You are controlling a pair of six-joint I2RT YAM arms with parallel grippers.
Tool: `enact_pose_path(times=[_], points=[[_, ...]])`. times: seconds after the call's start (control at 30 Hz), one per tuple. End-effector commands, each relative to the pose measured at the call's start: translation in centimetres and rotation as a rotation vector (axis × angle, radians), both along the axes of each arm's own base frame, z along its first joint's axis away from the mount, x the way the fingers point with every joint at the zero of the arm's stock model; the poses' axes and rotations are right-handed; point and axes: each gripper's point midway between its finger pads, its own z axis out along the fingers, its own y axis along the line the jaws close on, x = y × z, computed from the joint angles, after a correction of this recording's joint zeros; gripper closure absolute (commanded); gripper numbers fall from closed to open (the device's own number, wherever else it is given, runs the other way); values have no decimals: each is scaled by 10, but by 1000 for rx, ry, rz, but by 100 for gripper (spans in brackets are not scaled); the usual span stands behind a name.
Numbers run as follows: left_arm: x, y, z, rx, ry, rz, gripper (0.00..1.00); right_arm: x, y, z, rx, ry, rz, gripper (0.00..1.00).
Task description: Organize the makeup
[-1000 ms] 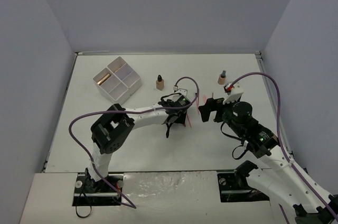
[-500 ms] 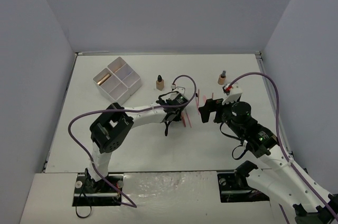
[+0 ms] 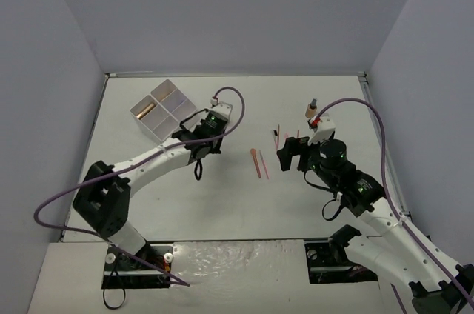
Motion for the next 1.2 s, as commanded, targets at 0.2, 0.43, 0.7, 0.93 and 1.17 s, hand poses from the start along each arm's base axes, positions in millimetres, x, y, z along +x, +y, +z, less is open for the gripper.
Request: enact_pose_path(times=[0.2, 0.43, 0.7, 0.93, 1.17], points=[[106, 88, 100, 72, -256, -126, 100, 22, 6, 27, 35, -77, -33, 0], [156, 116, 109, 101, -287, -179, 100, 24, 5, 28, 35, -76, -46, 0], [183, 134, 101, 118, -310, -221, 99, 26, 2, 26, 20, -76, -62, 0], [184, 135, 79, 112, -264, -249, 93, 31, 4, 21, 0, -59, -61, 0], [186, 147, 66, 139, -238, -222, 88, 32, 6, 17, -5, -48, -53, 0]])
